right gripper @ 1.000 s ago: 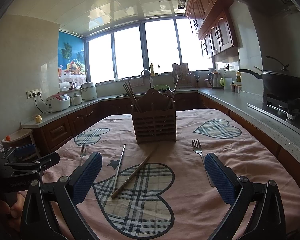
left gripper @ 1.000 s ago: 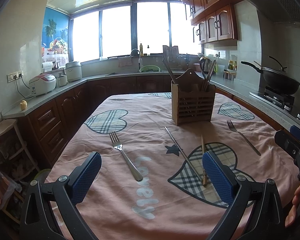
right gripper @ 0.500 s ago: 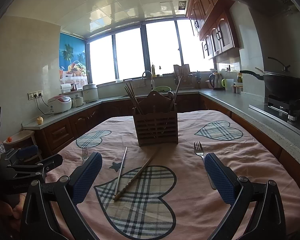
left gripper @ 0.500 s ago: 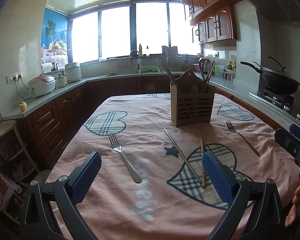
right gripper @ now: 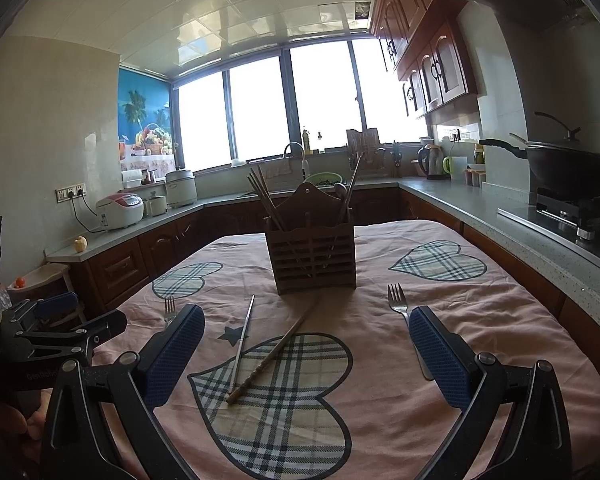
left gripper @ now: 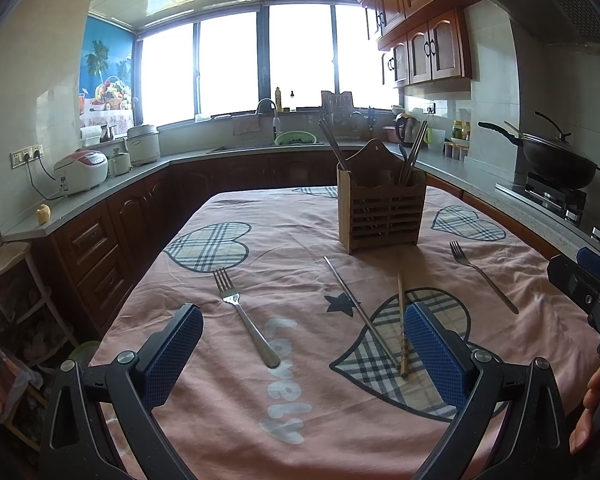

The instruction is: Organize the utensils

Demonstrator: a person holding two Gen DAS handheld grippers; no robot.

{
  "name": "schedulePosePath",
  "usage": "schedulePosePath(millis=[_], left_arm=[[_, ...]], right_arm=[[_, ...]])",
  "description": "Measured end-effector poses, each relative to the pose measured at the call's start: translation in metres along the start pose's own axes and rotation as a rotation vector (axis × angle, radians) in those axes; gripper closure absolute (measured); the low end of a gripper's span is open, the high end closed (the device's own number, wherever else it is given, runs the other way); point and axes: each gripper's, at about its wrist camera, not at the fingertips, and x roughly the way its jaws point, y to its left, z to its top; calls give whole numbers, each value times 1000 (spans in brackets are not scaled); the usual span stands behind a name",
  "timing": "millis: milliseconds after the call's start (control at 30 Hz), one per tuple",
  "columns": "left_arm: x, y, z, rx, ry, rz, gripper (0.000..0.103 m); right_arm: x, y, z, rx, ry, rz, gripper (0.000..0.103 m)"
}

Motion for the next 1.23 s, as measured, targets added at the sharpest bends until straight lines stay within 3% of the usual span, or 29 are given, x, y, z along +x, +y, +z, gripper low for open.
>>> schedulePosePath(millis=[700,1233], left_arm=[[1,-3,3,3,4,-8,1],[6,-16,25,6,-14,-54,1]], right_arm=[[3,-3,2,9,4,-3,0],[17,-11,13,26,21,-17,0]])
